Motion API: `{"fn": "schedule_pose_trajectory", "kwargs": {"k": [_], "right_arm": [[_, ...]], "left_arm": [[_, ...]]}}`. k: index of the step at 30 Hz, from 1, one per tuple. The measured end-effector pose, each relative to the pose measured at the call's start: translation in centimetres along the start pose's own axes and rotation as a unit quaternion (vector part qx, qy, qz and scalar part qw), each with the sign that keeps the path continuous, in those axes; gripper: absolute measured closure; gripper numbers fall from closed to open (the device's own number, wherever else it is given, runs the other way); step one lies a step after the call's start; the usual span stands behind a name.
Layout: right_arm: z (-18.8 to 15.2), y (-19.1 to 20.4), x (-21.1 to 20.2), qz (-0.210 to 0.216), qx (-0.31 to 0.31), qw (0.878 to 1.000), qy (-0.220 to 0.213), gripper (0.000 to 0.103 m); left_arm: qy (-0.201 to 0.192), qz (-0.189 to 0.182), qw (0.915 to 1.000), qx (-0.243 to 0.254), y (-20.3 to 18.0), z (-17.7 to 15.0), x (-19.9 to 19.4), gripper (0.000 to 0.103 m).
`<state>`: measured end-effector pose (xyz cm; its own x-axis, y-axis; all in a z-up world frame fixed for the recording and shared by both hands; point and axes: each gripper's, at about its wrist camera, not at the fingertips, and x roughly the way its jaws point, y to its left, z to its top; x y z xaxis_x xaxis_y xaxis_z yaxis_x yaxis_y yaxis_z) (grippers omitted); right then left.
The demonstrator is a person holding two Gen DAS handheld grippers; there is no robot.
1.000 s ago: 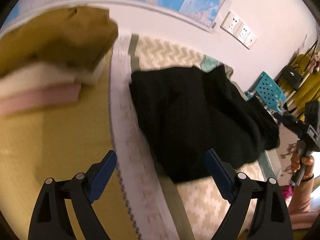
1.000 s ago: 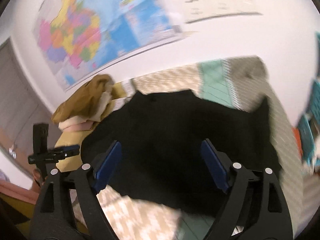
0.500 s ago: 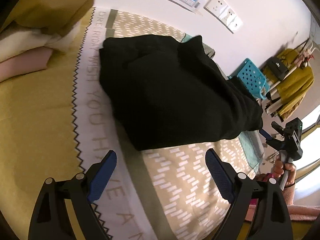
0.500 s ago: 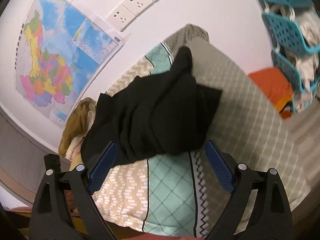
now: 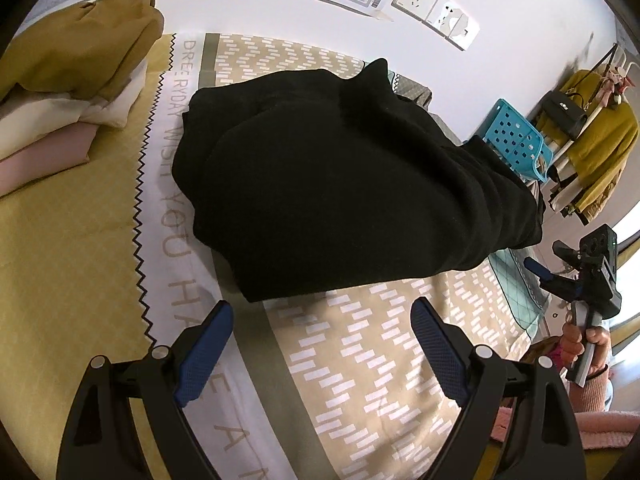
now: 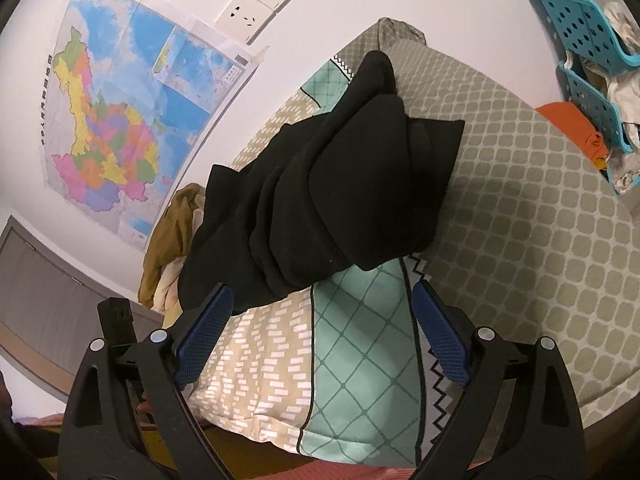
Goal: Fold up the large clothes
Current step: 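Grasp the folded black jacket with both grippers from its sides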
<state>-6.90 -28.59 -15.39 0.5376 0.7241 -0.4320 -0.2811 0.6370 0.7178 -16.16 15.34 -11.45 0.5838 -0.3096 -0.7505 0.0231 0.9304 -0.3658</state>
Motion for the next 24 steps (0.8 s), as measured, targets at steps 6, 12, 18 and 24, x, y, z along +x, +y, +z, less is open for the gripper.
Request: {"fn": "schedule_pose_trajectory", "kwargs": {"k": [6, 12, 18, 24], "right_arm": [[-0.1, 0.1, 0.7, 0.004, 0.005, 1.0, 0.003, 0.013], [0.4, 0.2, 1.8, 0.007, 0.008, 1.0, 0.006, 0.012], [1.2, 0.3, 3.0, 0.006, 0.006, 1.0, 0.012, 0.01], [2.4, 0.8, 4.9, -0.012, 0.01, 1.0, 0.004, 0.005]], "left_arm": [[0.007, -0.012, 0.9999, 0.001, -0.2, -0.3, 0.4, 0.016], [0.024, -0.064, 0.9976, -0.013, -0.3, -0.4, 1.6, 0.016], [0.027, -0.122, 0.9907, -0.054, 0.4, 1.2, 3.0, 0.013], [0.021, -0.14, 0.9855, -0.093, 0.8, 3.1, 4.2, 0.01]]}}
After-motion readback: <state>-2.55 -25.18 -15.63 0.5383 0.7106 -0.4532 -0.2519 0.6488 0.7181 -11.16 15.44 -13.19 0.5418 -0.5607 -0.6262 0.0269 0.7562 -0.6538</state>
